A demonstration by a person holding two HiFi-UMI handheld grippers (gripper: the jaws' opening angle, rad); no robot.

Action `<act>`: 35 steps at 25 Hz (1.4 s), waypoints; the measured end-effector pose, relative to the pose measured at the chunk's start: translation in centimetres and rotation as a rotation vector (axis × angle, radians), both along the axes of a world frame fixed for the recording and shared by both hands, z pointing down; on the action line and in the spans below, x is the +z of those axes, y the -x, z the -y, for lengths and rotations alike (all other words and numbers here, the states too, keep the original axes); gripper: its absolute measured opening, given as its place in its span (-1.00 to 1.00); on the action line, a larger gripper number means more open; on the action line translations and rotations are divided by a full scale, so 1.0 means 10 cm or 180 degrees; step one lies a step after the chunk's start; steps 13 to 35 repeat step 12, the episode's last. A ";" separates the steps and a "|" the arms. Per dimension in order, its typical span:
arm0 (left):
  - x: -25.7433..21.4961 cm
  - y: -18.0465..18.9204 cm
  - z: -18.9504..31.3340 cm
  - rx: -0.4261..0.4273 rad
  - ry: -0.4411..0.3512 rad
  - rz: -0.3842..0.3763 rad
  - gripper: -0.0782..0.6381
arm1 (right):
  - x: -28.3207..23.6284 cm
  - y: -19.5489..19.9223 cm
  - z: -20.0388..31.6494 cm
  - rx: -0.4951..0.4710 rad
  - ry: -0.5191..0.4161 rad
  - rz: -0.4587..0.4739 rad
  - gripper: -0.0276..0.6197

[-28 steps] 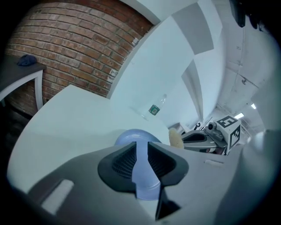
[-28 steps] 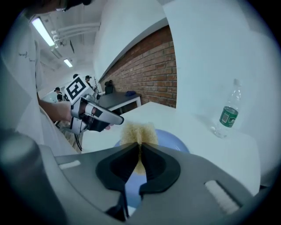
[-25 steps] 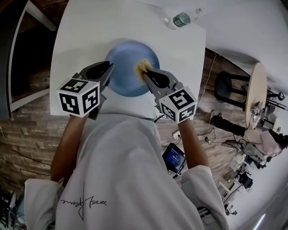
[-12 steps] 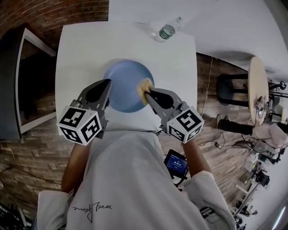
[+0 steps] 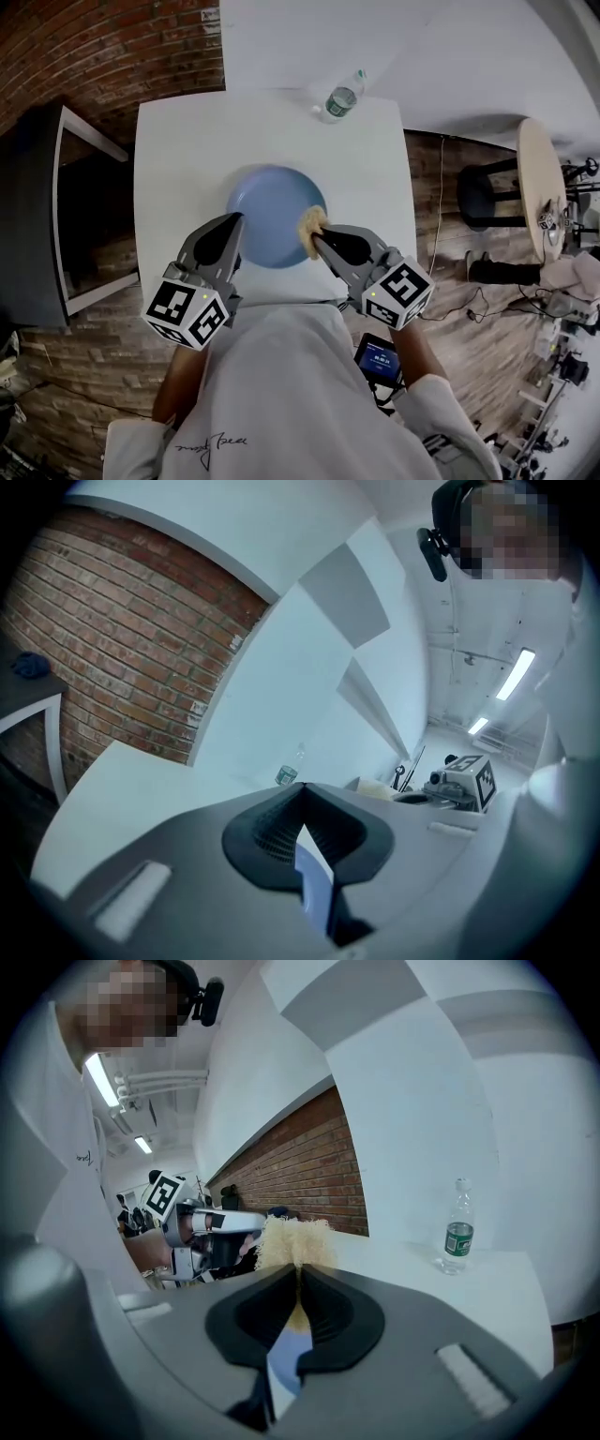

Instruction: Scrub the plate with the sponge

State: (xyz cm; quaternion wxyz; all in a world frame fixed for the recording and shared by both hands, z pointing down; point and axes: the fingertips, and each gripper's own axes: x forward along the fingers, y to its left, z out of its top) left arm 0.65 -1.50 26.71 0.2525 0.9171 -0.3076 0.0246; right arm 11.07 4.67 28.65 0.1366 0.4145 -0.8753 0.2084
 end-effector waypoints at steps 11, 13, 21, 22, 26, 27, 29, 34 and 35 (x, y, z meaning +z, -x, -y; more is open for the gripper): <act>-0.37 -0.16 -0.27 0.0273 -0.0120 0.0017 -0.73 | -0.35 0.04 -0.06 -0.0083 -0.0059 0.0075 -0.85; -0.39 -0.16 -0.30 0.0283 -0.0119 -0.0002 -0.73 | -0.38 0.04 -0.07 -0.0102 -0.0069 0.0076 -0.85; -0.39 -0.16 -0.30 0.0283 -0.0119 -0.0002 -0.73 | -0.38 0.04 -0.07 -0.0102 -0.0069 0.0076 -0.85; -0.39 -0.16 -0.30 0.0283 -0.0119 -0.0002 -0.73 | -0.38 0.04 -0.07 -0.0102 -0.0069 0.0076 -0.85; -0.39 -0.16 -0.30 0.0283 -0.0119 -0.0002 -0.73 | -0.38 0.04 -0.07 -0.0102 -0.0069 0.0076 -0.85; -0.39 -0.16 -0.30 0.0283 -0.0119 -0.0002 -0.73 | -0.38 0.04 -0.07 -0.0102 -0.0069 0.0076 -0.85; -0.39 -0.16 -0.30 0.0283 -0.0119 -0.0002 -0.73 | -0.38 0.04 -0.07 -0.0102 -0.0069 0.0076 -0.85; -0.39 -0.16 -0.30 0.0283 -0.0119 -0.0002 -0.73 | -0.38 0.04 -0.07 -0.0102 -0.0069 0.0076 -0.85; -0.39 -0.16 -0.30 0.0283 -0.0119 -0.0002 -0.73 | -0.38 0.04 -0.07 -0.0102 -0.0069 0.0076 -0.85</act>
